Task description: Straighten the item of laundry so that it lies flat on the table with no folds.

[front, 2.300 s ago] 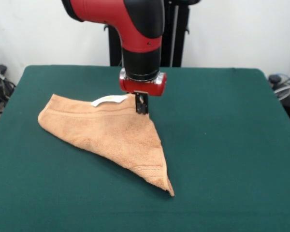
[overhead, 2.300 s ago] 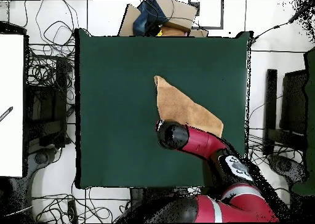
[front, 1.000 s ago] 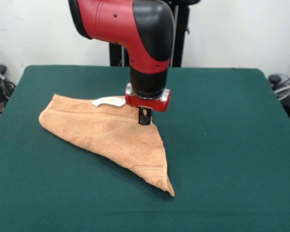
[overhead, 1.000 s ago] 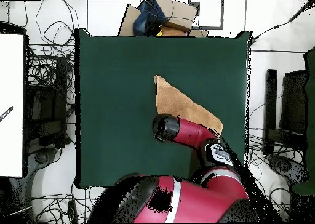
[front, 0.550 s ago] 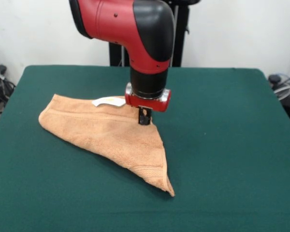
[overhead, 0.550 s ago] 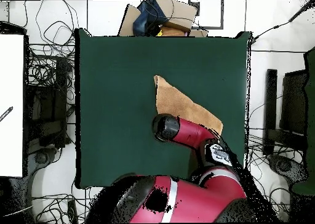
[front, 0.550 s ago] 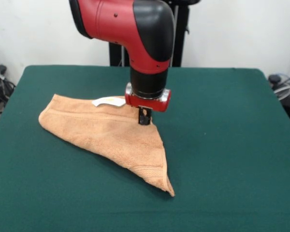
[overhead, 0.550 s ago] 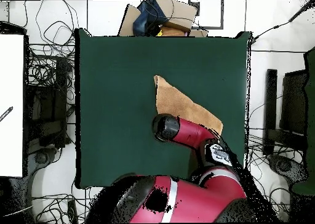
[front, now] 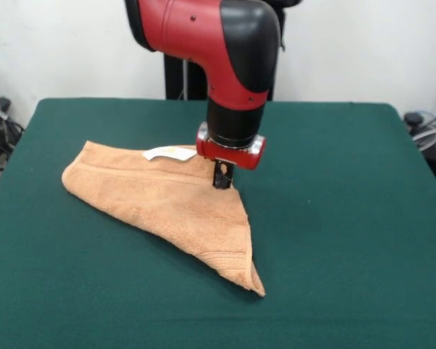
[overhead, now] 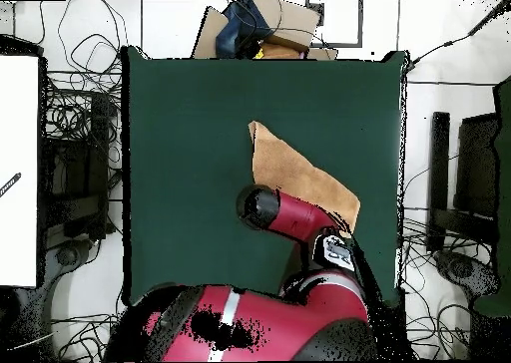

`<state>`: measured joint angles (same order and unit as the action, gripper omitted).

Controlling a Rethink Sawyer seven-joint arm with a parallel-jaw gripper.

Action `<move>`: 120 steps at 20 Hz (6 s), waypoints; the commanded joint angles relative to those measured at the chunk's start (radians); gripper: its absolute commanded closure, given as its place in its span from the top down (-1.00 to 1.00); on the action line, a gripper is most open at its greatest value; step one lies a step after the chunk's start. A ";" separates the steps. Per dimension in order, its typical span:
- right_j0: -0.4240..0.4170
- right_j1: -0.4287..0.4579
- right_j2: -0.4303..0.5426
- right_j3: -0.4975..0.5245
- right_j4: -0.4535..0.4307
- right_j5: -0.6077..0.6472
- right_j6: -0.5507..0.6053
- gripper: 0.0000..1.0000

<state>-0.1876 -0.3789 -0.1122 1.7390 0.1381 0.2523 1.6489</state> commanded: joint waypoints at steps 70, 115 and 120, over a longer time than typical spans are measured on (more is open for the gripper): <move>0.236 -0.082 0.184 0.408 0.290 -0.294 0.433 -1.00; 0.075 -0.044 0.109 0.217 0.262 -0.203 0.254 -1.00; 0.037 -0.023 0.120 0.200 0.231 -0.211 0.231 -1.00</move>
<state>-0.1001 -0.4582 -0.0182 2.0621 0.3965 -0.0011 1.7810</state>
